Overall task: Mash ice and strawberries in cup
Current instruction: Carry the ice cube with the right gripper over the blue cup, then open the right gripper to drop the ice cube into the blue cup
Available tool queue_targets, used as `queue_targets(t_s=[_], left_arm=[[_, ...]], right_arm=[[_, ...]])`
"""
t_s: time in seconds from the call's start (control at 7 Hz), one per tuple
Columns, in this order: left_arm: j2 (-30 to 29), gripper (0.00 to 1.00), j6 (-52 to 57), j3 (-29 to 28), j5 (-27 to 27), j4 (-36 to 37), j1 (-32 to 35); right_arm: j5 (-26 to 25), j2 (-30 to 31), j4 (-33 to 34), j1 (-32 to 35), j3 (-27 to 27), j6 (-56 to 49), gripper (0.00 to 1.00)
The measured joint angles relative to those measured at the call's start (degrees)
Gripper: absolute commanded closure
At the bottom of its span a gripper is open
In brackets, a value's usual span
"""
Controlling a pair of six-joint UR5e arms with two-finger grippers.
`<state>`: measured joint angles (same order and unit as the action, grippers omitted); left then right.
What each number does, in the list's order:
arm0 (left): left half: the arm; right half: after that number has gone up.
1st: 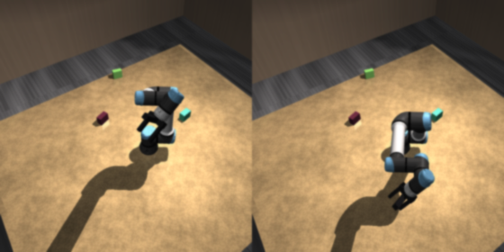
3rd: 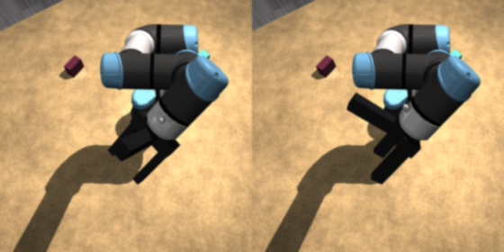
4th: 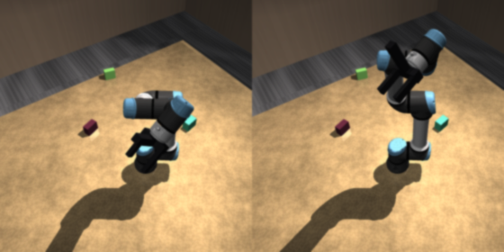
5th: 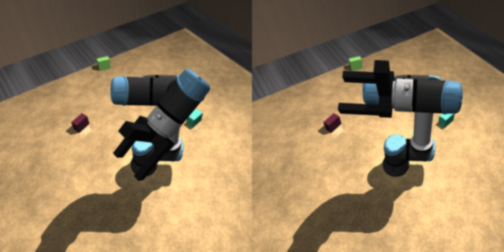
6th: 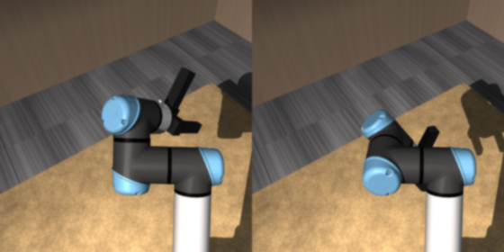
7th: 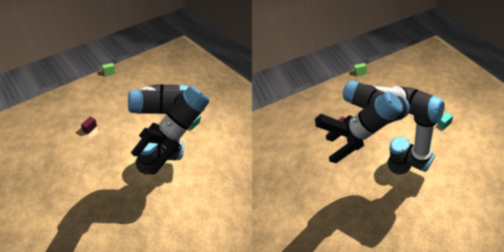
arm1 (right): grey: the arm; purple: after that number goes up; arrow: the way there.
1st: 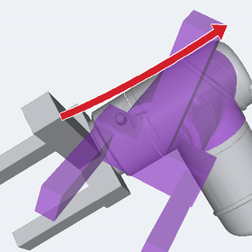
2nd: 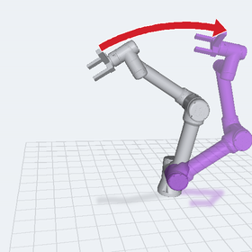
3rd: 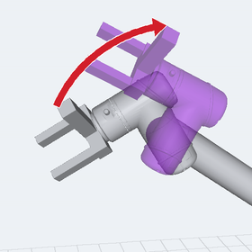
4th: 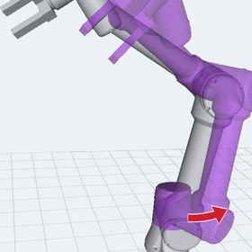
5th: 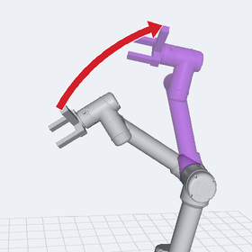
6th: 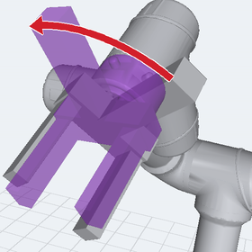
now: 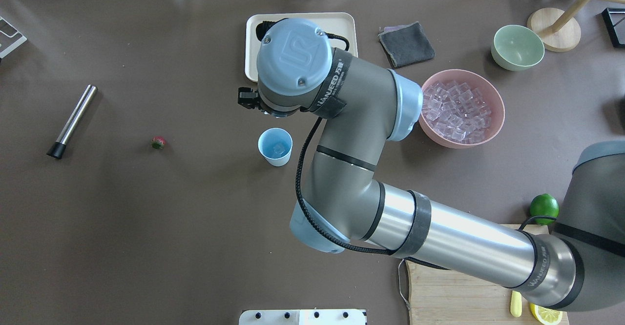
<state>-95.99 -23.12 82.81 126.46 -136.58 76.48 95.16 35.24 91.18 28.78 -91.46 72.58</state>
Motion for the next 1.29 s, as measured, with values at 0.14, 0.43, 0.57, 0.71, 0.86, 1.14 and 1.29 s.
queue_targets(t_s=[0.14, 0.43, 0.57, 0.71, 0.86, 1.14, 1.29], left_arm=[[-0.1, 0.02, 0.0, -0.1, 0.0, 0.0, -0.4], [-0.2, 0.02, 0.0, -0.1, -0.1, 0.0, -0.8], [-0.2, 0.02, 0.0, -0.1, -0.3, 0.0, -0.9], [-0.2, 0.02, 0.0, -0.1, -0.6, 0.0, -1.1], [-0.3, 0.02, 0.0, -0.1, -0.8, 0.1, -1.1], [-0.2, 0.02, 0.0, -0.1, -0.9, 0.0, -1.2], [-0.1, 0.02, 0.0, -0.1, -0.9, 0.0, -1.2]], right_arm=[[-1.9, -1.0, -0.1, -1.5, 2.2, 0.5, 1.0], [-3.6, -0.8, -4.2, -2.4, 6.7, 0.3, 1.0], [-4.1, -0.2, -6.0, -2.9, 7.9, 0.3, 1.0], [-4.5, 0.0, -6.8, -3.4, 8.2, 0.2, 1.0], [-4.7, 0.4, -7.1, -3.9, 8.2, 0.2, 1.0], [-5.0, 0.8, -7.2, -4.6, 8.0, 0.2, 0.95], [-5.1, 0.7, -7.3, -4.5, 8.0, 0.4, 0.77]])
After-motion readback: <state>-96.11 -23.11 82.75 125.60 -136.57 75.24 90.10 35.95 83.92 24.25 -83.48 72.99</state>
